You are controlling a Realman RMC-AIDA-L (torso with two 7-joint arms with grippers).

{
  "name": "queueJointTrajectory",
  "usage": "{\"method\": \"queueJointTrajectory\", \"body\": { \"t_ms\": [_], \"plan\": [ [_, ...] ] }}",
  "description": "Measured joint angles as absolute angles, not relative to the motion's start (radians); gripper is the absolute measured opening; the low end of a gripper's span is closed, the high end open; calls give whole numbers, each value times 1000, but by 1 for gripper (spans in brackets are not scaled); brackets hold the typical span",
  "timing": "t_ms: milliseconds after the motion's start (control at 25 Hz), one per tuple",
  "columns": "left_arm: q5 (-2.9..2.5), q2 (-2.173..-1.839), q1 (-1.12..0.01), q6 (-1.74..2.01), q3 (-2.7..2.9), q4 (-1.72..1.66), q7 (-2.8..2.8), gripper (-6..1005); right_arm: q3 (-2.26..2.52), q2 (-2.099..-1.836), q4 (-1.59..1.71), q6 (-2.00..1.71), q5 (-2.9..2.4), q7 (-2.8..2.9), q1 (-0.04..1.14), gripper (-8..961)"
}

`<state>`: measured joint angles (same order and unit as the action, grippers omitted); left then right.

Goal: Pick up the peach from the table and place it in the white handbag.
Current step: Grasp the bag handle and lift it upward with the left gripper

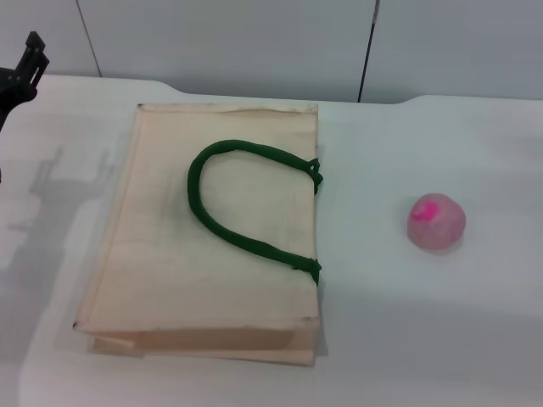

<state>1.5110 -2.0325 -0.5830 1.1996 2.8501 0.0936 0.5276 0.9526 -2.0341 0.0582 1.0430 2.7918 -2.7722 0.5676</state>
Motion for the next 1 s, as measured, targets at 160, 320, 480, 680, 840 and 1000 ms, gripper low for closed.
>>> {"method": "queueJointTrajectory", "body": {
  "t_ms": [160, 320, 480, 680, 840, 1000],
  "plan": [
    [1511, -2033, -583, 1200, 2850, 94, 528, 732, 953, -2034, 58, 1043, 2792, -2772, 568, 894],
    [1511, -2033, -583, 1200, 2850, 94, 528, 731, 952, -2034, 58, 1043, 2792, -2772, 568, 894],
    [1509, -2033, -583, 1200, 2852, 94, 532, 731, 951, -2034, 58, 1043, 2792, -2772, 568, 894],
    [1449, -2030, -590, 1199, 2860, 97, 619, 730, 951, -2030, 58, 1043, 2791, -2763, 563, 894],
    [1345, -2025, -612, 1200, 2862, 141, 797, 729, 963, -2024, 63, 1043, 2753, -2707, 563, 894],
    [1173, -2025, -650, 1219, 2861, 267, 1061, 729, 965, -2012, 101, 1037, 2633, -2587, 563, 894]
  ]
}}
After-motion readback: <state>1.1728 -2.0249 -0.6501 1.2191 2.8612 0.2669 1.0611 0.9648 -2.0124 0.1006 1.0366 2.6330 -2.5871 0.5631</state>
